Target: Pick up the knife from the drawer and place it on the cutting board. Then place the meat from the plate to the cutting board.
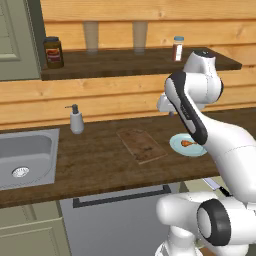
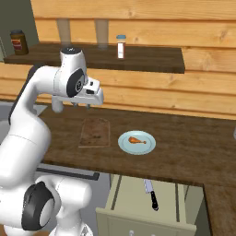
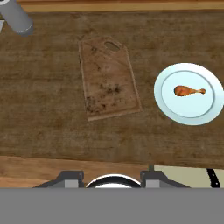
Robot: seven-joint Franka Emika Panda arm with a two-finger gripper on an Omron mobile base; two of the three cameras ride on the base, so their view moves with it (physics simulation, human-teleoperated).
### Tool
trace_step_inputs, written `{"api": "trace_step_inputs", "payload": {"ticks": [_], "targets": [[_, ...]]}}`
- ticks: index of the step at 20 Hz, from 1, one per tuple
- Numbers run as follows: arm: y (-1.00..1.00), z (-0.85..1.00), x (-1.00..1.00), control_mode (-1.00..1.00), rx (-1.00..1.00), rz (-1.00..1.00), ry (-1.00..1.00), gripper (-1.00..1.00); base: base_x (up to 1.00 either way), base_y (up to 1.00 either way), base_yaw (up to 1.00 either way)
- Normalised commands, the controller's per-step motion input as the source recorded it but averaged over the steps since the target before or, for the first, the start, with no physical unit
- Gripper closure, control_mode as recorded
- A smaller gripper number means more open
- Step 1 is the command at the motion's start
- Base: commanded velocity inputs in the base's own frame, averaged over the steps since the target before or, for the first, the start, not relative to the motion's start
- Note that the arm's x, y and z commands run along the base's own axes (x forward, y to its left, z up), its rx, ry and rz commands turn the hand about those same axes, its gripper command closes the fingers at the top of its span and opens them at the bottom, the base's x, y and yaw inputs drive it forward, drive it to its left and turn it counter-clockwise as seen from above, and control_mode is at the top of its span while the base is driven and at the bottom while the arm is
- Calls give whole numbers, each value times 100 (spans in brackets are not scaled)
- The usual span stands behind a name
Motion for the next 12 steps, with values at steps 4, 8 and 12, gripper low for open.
{"api": "trace_step_inputs", "payload": {"ticks": [4, 8, 12], "targets": [[1, -12, -35, -100, 0, 0, 0, -100, 0, 0, 0], [-31, -75, -66, -100, 2, -1, 0, -100, 0, 0, 0], [-64, -57, -31, -100, 7, 0, 8, -100, 0, 0, 0]]}}
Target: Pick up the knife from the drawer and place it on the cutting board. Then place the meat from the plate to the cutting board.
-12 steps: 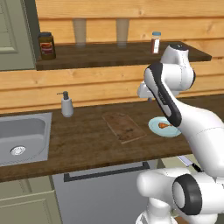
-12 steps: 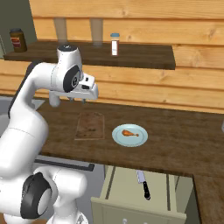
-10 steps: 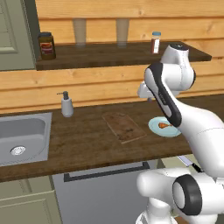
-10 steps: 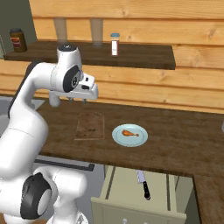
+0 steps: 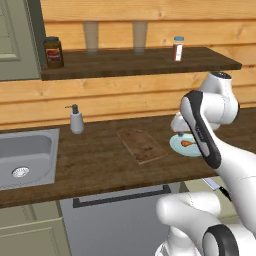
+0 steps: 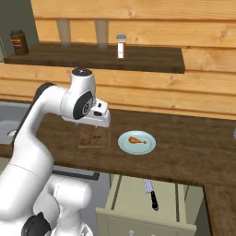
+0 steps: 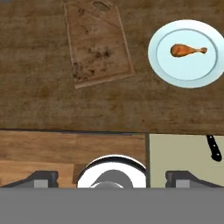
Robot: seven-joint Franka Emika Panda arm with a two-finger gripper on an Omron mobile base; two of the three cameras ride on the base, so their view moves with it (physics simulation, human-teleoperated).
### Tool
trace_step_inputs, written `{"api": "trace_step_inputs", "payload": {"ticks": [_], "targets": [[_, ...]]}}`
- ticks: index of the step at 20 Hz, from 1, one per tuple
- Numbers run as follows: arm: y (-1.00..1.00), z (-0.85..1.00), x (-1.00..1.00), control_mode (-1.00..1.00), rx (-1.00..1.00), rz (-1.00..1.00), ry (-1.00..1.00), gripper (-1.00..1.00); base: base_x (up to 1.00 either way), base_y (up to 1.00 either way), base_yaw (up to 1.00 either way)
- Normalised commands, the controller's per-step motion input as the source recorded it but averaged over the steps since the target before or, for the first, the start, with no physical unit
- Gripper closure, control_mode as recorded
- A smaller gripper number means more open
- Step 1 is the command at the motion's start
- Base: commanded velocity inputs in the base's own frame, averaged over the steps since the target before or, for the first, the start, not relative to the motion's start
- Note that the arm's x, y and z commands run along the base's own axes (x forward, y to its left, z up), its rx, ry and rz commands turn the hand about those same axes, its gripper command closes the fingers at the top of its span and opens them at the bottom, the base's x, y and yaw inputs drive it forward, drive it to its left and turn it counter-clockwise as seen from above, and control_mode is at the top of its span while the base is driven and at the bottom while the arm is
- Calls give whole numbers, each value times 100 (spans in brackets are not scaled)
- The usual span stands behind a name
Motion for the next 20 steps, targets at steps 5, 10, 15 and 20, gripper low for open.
{"api": "trace_step_inputs", "payload": {"ticks": [5, 10, 15, 20], "targets": [[-44, -47, 0, -100, 4, 0, 21, -100, 0, 0, 0], [-2, -66, 0, -100, -2, -1, 19, -100, 0, 0, 0], [-44, -51, 0, -100, 0, 0, 34, -100, 0, 0, 0], [-53, -49, -12, -100, 1, 0, 29, -100, 0, 0, 0]]}}
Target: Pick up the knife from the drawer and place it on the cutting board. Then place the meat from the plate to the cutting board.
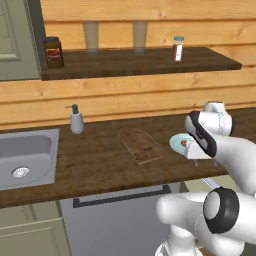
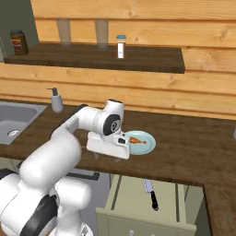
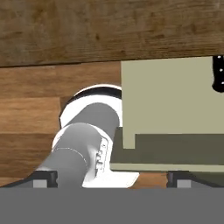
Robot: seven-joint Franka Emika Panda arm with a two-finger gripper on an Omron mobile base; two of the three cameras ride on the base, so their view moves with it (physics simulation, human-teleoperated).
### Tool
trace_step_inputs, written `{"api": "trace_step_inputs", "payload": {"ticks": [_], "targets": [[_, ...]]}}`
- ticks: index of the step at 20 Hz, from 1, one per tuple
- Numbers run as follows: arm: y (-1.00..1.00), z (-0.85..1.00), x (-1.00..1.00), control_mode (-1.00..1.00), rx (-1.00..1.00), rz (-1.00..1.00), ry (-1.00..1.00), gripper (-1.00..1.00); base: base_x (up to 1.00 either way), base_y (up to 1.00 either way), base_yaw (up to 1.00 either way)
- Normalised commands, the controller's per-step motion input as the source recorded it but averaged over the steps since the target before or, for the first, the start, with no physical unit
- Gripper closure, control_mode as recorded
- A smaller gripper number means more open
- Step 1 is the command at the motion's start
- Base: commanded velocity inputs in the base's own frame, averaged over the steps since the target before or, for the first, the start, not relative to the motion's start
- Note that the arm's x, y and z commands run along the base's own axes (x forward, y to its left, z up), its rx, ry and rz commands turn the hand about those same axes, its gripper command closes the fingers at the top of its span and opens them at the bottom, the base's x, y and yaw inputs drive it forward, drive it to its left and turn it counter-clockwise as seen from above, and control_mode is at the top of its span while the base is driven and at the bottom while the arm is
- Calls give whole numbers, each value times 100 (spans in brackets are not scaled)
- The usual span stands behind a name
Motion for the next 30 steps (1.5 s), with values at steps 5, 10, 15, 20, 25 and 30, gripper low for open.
{"api": "trace_step_inputs", "payload": {"ticks": [5, 10, 15, 20, 25, 30], "targets": [[-50, -23, -65, -100, 2, 0, 3, -100, 0, 0, 0], [-27, -28, -58, -100, 0, 0, 0, -100, 0, 0, 0], [-56, -29, -52, -100, 0, 0, 0, -100, 0, 0, 0], [-67, -35, -10, -100, 2, 0, 5, -100, 0, 0, 0], [-48, -32, 36, -100, 5, 1, 1, -100, 0, 0, 0], [-46, -31, 48, -100, 8, 4, 3, -100, 0, 0, 0]]}}
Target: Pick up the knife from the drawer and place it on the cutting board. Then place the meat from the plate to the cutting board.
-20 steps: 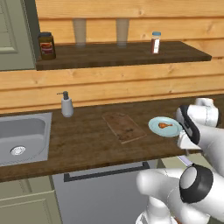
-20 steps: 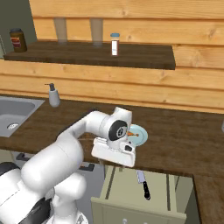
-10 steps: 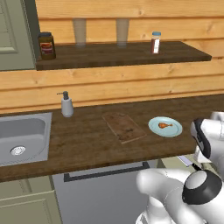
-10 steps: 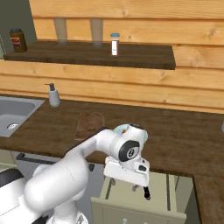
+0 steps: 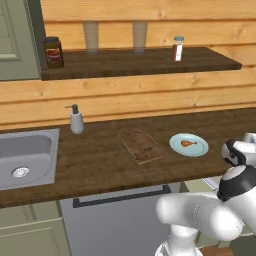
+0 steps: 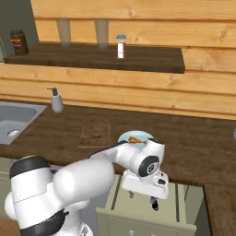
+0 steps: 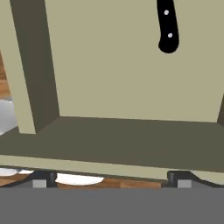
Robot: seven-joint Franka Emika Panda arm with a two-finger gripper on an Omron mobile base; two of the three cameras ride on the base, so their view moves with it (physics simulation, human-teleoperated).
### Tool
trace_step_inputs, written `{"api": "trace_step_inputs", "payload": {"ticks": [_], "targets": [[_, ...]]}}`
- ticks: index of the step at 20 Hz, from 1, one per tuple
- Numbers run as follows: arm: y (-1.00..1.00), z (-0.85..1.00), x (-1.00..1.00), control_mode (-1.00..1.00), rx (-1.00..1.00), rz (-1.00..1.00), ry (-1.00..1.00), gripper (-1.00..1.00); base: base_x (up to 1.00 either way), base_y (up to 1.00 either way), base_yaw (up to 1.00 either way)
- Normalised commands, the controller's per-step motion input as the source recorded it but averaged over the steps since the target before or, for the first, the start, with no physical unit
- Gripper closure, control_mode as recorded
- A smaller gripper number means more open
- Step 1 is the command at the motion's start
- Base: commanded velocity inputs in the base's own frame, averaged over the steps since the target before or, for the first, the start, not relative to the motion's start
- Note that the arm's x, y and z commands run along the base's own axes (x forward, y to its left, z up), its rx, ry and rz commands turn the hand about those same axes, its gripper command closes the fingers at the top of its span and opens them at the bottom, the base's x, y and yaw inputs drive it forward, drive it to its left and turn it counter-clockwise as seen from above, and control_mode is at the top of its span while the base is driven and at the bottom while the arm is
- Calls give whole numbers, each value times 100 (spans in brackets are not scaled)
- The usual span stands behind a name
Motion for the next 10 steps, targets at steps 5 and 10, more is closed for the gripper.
{"api": "trace_step_inputs", "payload": {"ticks": [5, 10], "targets": [[-27, -43, 24, -100, 3, 2, 1, -100, 0, 0, 0], [-5, -62, 7, -100, 0, 0, 2, -100, 0, 0, 0]]}}
